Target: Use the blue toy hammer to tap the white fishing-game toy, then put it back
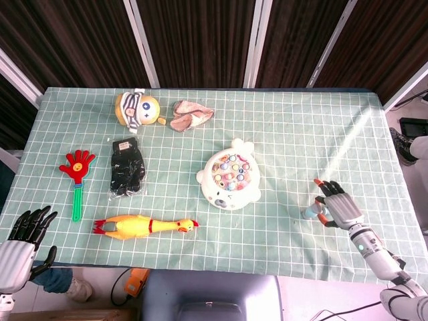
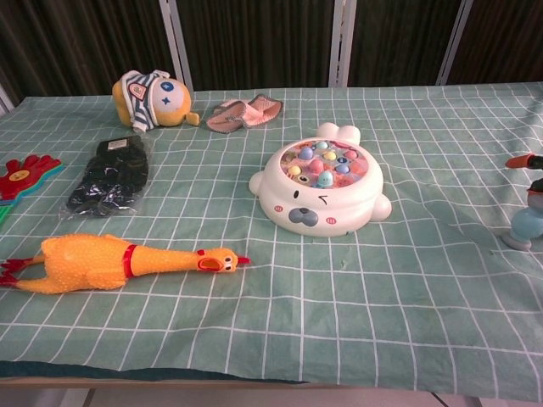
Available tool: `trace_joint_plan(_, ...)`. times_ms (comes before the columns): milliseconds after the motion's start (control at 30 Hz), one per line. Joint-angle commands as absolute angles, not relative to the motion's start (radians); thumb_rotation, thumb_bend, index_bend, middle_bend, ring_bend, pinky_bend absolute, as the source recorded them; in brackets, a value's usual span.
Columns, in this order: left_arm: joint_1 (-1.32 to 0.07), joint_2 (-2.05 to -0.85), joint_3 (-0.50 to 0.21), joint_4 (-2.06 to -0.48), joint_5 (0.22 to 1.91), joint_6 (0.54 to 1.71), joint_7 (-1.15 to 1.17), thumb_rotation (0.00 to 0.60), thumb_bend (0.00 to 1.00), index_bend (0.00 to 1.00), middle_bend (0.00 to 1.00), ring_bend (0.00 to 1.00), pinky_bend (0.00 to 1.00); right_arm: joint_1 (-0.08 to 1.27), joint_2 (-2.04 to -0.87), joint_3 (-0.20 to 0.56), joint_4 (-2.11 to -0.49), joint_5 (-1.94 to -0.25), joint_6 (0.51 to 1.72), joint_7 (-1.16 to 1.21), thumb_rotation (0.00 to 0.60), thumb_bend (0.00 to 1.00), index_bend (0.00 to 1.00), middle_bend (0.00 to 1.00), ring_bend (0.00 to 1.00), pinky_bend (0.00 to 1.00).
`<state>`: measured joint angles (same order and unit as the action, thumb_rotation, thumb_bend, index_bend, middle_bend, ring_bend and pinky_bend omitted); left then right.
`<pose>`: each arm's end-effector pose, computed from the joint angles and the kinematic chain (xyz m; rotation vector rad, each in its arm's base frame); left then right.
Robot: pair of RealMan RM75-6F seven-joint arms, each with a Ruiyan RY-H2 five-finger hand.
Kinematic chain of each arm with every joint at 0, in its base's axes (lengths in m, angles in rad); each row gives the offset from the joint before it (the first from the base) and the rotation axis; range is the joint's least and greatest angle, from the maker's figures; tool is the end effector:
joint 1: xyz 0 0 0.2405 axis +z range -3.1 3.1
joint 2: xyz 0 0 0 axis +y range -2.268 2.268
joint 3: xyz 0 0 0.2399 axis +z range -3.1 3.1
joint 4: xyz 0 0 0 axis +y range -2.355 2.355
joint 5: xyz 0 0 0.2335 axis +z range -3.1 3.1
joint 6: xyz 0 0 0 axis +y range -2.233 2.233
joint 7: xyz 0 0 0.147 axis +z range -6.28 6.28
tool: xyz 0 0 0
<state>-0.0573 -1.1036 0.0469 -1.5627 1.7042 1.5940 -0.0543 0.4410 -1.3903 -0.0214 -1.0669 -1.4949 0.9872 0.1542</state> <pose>-0.2968 0.1519 0.1291 -1.5408 -0.8349 -0.9930 -0.3504 -0.2942 0.0433 1.8022 -0.9551 0.6075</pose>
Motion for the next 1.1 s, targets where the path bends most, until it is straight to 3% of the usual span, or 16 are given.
trace_joint_plan(33, -0.057, -1.104, 0.047, -1.562, 1.704, 1.594, -0.055, 0.600, 0.47, 0.00, 0.00, 0.00, 0.02, 0.439, -1.392, -0.020, -1.068, -1.489, 0.986, 0.141, 0.600, 0.59, 0.70, 0.20, 0.10, 0.07)
trace_joint_plan(133, -0.057, -1.103, 0.047, -1.563, 1.704, 1.595, -0.056, 0.600, 0.47, 0.00, 0.00, 0.00, 0.02, 0.439, -1.394, -0.019, -1.070, -1.483, 0.982, 0.126, 0.600, 0.60, 0.71, 0.30, 0.20, 0.10)
trace_joint_plan(267, -0.057, -1.104, 0.047, -1.563, 1.705, 1.594, -0.054, 0.600, 0.47, 0.00, 0.00, 0.00, 0.02, 0.438, -1.398, -0.019, -1.069, -1.480, 0.980, 0.106, 0.600, 0.60, 0.71, 0.34, 0.29, 0.15)
trace_joint_plan(533, -0.058, -1.105, 0.047, -1.564, 1.704, 1.591, -0.051, 0.600, 0.47, 0.00, 0.00, 0.00, 0.02, 0.437, -1.402, -0.018, -1.066, -1.475, 0.979, 0.095, 0.600, 0.61, 0.72, 0.43, 0.35, 0.22)
trace_joint_plan(767, -0.058, -1.105, 0.046, -1.564, 1.703, 1.590, -0.050, 0.600, 0.47, 0.00, 0.00, 0.00, 0.02, 0.436, -1.409, -0.016, -1.056, -1.474, 0.983, 0.090, 0.600, 0.61, 0.77, 0.49, 0.44, 0.43)
trace_joint_plan(1100, -0.059, -1.104, 0.046, -1.564, 1.701, 1.589, -0.053, 0.600, 0.47, 0.00, 0.00, 0.00, 0.02, 0.436, -1.418, -0.014, -1.054, -1.472, 0.986, 0.059, 0.600, 0.64, 0.82, 0.55, 0.55, 0.54)
